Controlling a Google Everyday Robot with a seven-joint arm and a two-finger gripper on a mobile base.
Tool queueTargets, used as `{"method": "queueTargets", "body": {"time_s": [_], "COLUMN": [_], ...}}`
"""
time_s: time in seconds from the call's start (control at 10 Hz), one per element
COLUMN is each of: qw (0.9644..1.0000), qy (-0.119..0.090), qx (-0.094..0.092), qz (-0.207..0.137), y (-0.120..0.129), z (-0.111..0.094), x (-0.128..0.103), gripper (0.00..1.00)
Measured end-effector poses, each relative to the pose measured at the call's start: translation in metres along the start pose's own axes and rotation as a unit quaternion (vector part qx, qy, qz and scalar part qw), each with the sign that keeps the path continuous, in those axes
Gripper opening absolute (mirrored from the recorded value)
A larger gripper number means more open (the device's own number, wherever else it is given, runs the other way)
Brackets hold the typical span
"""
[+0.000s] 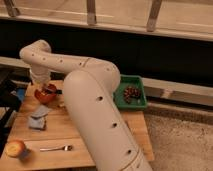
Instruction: Wipe red bowl with brush
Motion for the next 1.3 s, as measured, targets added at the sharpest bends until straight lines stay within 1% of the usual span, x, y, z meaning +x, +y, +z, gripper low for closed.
{"method": "queueTargets", "body": {"time_s": [0.1,0.2,0.3,0.4,0.5,0.7,0.8,1.0,1.1,1.2,1.3], "qw": [0.9999,0.9998,0.9998,0.9998,0.9998,0.9996,0.9993,0.9985,0.9985,0.9987,0.9987], "qy": [0.001,-0.002,-0.007,-0.015,-0.019,-0.023,-0.024,-0.013,-0.004,0.006,0.015], "qx": [0.011,0.012,0.011,0.008,0.005,-0.007,-0.017,-0.034,-0.034,-0.031,-0.031], "qz": [0.009,0.015,0.015,0.01,0.002,-0.013,-0.025,-0.04,-0.042,-0.041,-0.038], "y": [-0.02,-0.034,-0.041,-0.043,-0.039,-0.023,-0.004,0.026,0.03,0.029,0.029], "z": [0.0,0.0,0.0,-0.002,-0.003,-0.007,-0.008,-0.007,-0.007,-0.006,-0.004], "x": [-0.004,-0.008,-0.012,-0.017,-0.02,-0.019,-0.015,0.002,0.013,0.022,0.027], "gripper": [0.0,0.0,0.0,0.0,0.0,0.0,0.0,0.0,0.0,0.0,0.0]}}
